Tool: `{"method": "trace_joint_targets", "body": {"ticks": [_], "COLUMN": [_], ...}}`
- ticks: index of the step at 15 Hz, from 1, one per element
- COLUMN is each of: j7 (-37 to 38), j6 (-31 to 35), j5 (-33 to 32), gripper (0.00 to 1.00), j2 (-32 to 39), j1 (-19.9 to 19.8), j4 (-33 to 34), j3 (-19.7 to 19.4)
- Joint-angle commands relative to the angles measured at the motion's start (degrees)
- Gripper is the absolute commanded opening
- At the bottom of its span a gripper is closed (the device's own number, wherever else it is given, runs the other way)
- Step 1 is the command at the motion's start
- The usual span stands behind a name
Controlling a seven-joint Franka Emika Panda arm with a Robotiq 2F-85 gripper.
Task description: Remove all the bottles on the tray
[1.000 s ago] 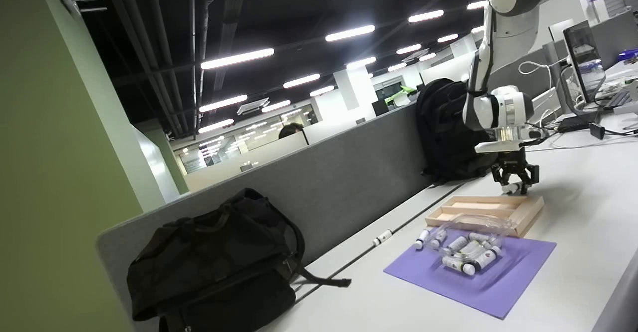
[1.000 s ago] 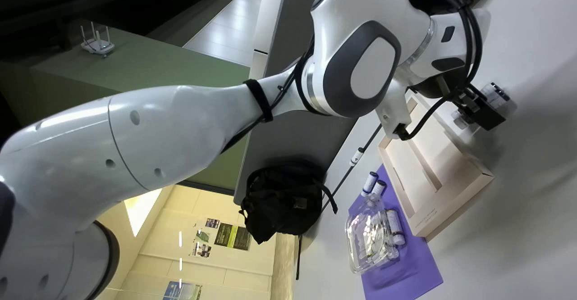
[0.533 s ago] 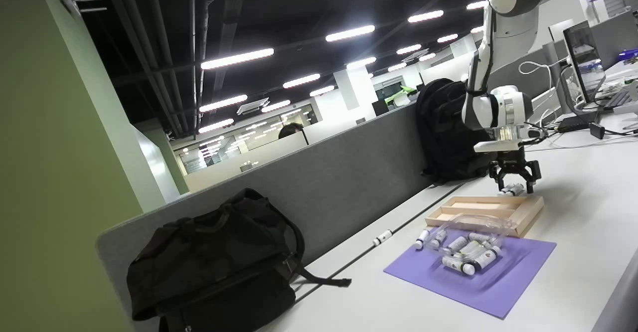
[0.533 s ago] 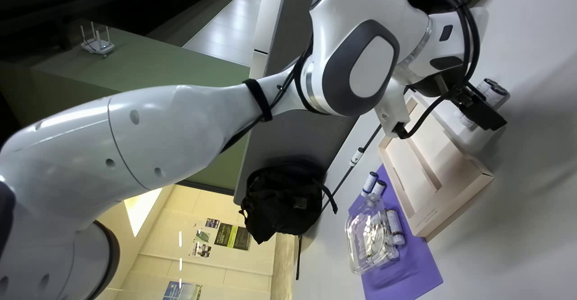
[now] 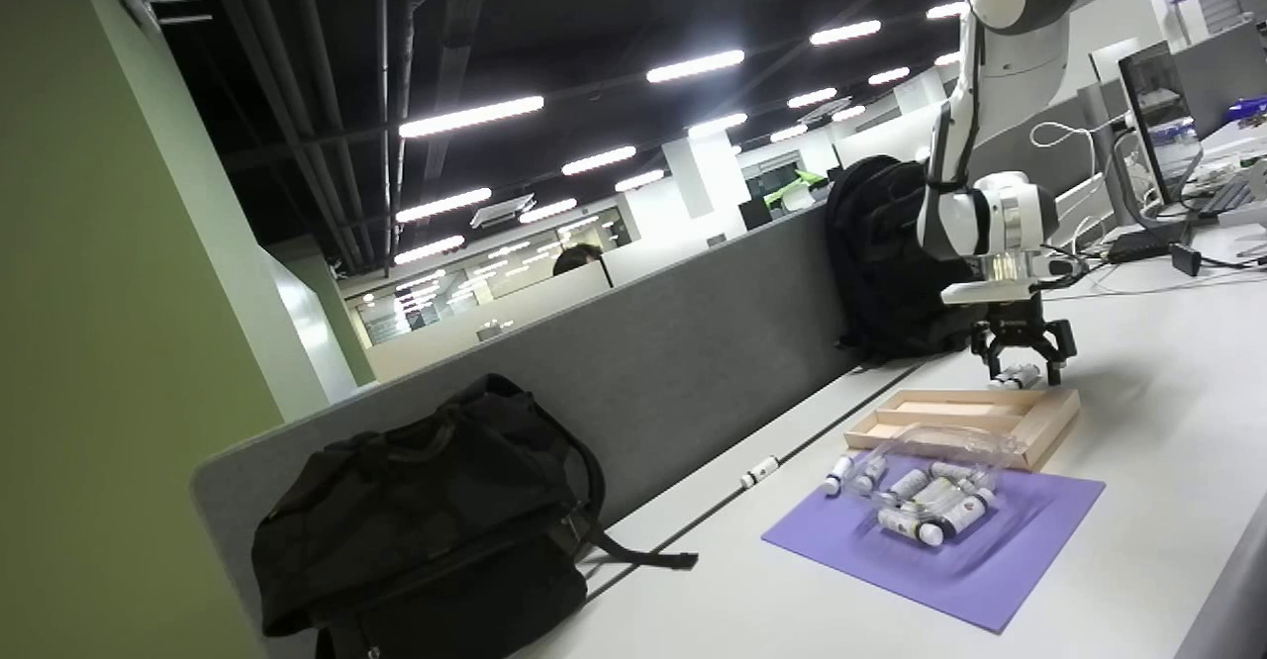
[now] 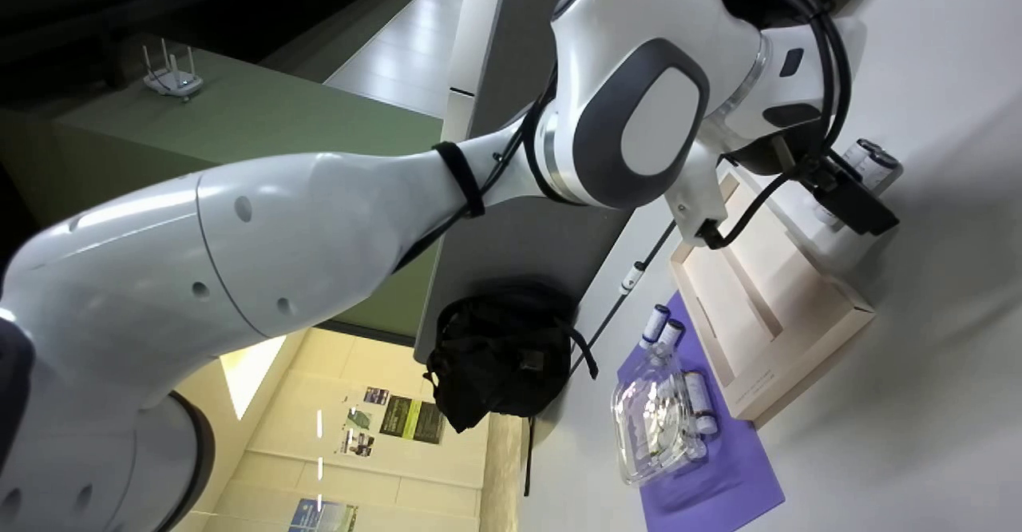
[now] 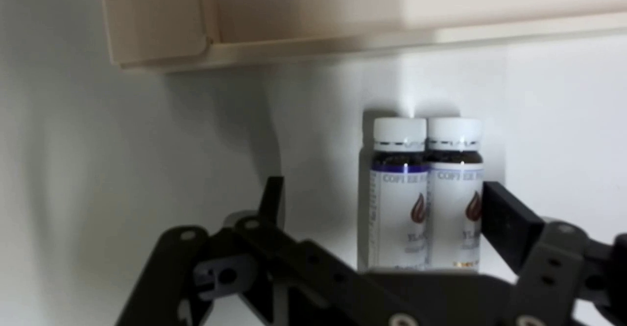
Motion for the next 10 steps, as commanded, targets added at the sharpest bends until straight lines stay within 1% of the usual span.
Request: {"method": "trace_joint_targets", "body": {"ticks": [1, 10], "j7": [2.25, -0.87], "j6": [-1.23, 1.21], "j5": [-0.05, 2.41], "gripper": [1.0, 1.0], "j2": [0.47, -5.39], "j1": [0.76, 0.11], "j4": [1.23, -2.7], "j3": [-0.91, -0.06]}}
